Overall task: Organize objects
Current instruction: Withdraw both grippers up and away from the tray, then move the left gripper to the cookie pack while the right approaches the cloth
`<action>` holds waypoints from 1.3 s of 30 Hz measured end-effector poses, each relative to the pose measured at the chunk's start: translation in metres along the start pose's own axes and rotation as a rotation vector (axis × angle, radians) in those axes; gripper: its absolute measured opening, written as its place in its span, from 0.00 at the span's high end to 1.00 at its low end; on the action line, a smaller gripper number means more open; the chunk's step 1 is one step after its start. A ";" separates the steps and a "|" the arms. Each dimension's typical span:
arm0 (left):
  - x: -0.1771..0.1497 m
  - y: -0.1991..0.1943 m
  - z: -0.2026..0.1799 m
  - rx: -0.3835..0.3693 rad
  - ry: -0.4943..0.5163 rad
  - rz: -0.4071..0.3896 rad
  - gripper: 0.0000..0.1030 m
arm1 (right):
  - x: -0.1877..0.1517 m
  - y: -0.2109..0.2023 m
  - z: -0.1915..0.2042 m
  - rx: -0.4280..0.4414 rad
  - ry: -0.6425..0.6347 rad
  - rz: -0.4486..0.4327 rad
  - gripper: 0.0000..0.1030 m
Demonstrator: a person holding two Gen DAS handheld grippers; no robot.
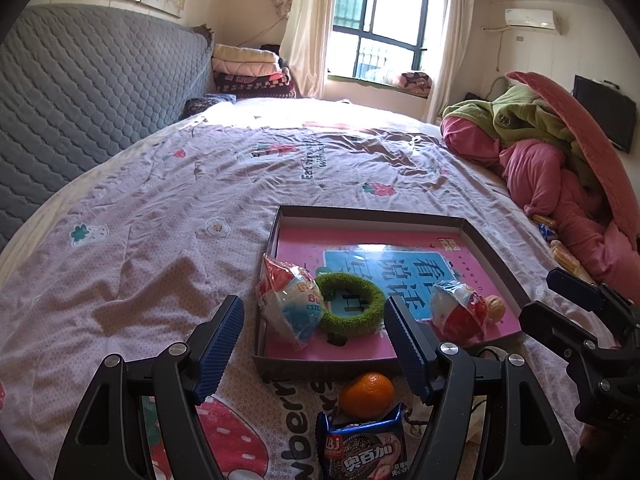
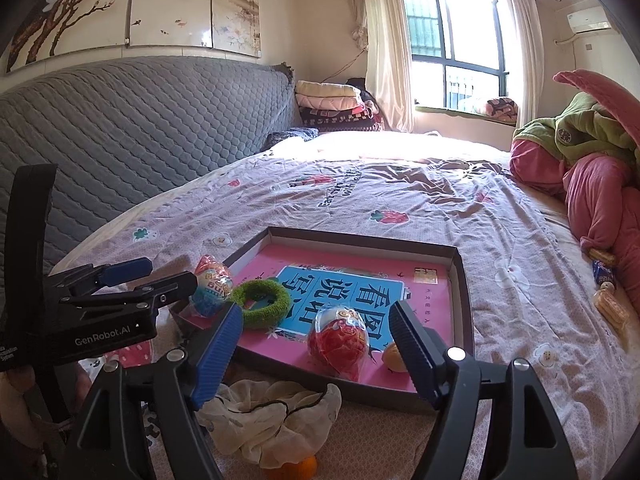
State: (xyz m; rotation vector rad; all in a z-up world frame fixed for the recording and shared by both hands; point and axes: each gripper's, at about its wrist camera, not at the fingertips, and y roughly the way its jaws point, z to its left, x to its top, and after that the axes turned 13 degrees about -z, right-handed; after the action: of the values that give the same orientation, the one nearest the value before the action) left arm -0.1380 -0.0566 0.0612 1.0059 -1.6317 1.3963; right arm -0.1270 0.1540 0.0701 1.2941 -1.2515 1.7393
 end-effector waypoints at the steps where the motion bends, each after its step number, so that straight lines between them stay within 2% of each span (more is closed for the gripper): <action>1: 0.000 -0.001 0.002 -0.004 -0.005 0.002 0.28 | 0.000 -0.001 0.000 0.002 -0.003 -0.001 0.27; 8: -0.007 -0.010 0.006 -0.025 -0.008 0.028 0.28 | -0.006 -0.008 0.001 0.003 -0.038 0.013 0.27; 16: -0.018 -0.010 0.006 -0.049 -0.004 0.075 0.28 | -0.010 -0.013 -0.004 0.026 -0.017 0.031 0.27; 29: -0.040 -0.015 -0.012 -0.116 0.044 0.131 0.28 | -0.022 -0.023 0.000 0.035 -0.083 0.060 0.27; 39: -0.048 -0.020 -0.019 -0.144 0.064 0.153 0.28 | -0.024 -0.025 -0.004 0.038 -0.063 0.067 0.27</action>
State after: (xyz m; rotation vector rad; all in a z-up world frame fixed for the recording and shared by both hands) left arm -0.0991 -0.0351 0.0276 0.7599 -1.7646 1.3727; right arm -0.0991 0.1681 0.0553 1.3528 -1.3170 1.7889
